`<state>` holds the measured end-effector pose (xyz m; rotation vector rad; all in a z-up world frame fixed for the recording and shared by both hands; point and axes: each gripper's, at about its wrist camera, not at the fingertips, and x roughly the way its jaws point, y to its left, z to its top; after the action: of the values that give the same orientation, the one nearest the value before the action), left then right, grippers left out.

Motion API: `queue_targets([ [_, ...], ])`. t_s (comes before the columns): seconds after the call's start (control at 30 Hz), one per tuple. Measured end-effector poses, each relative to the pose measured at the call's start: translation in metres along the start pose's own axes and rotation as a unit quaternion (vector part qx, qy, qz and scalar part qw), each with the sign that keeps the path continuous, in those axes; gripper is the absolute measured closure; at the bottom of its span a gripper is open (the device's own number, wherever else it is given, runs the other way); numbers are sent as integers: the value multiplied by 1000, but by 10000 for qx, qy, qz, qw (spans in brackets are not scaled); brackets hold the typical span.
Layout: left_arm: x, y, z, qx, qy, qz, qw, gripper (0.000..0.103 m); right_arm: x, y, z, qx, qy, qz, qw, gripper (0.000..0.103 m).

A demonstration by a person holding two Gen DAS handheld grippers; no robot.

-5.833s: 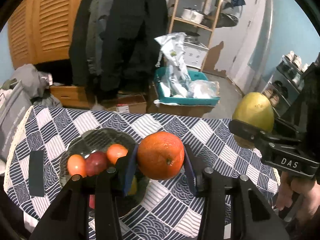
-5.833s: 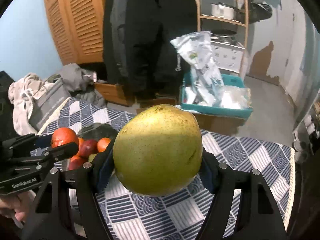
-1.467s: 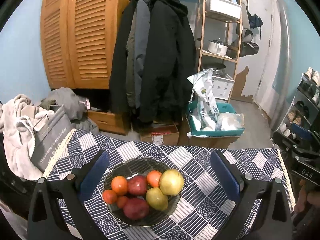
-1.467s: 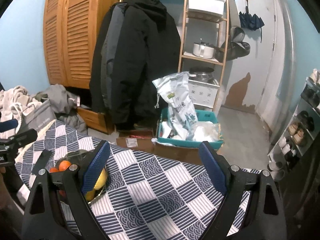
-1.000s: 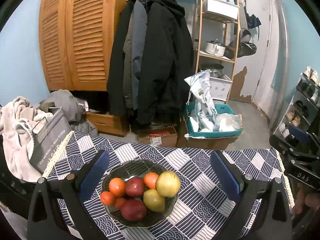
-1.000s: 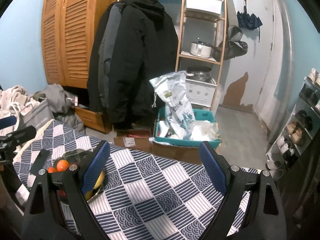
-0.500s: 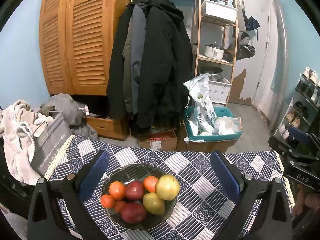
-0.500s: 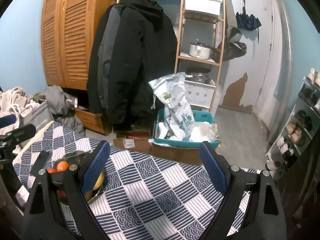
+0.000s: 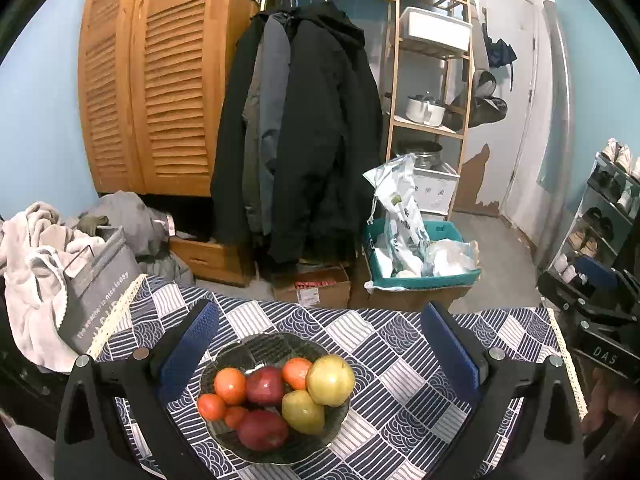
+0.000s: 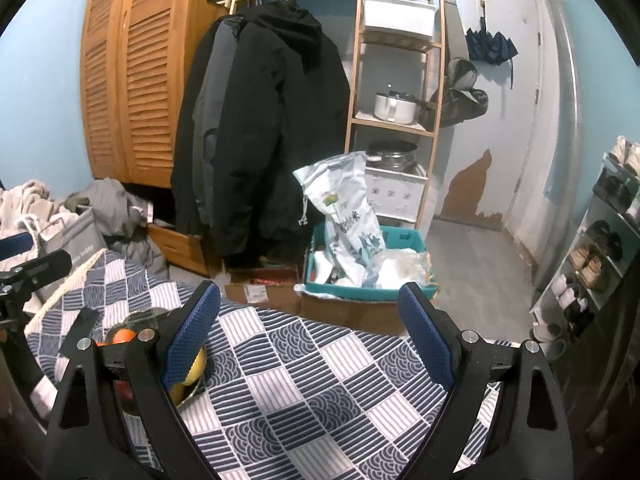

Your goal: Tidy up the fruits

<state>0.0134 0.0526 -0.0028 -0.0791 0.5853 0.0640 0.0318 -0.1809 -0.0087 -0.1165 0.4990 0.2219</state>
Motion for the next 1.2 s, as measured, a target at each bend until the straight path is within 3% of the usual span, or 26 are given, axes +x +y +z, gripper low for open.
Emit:
queue_targets([
  [0.9,-5,-3,-1,-13,-127,5,9999,1,-7,0,4,13,-201,-16,9998,14],
  [1.2,-3,0,-3,-8,-102,224,9997,1,-7,0,4,11,-202,-22,9998,14],
])
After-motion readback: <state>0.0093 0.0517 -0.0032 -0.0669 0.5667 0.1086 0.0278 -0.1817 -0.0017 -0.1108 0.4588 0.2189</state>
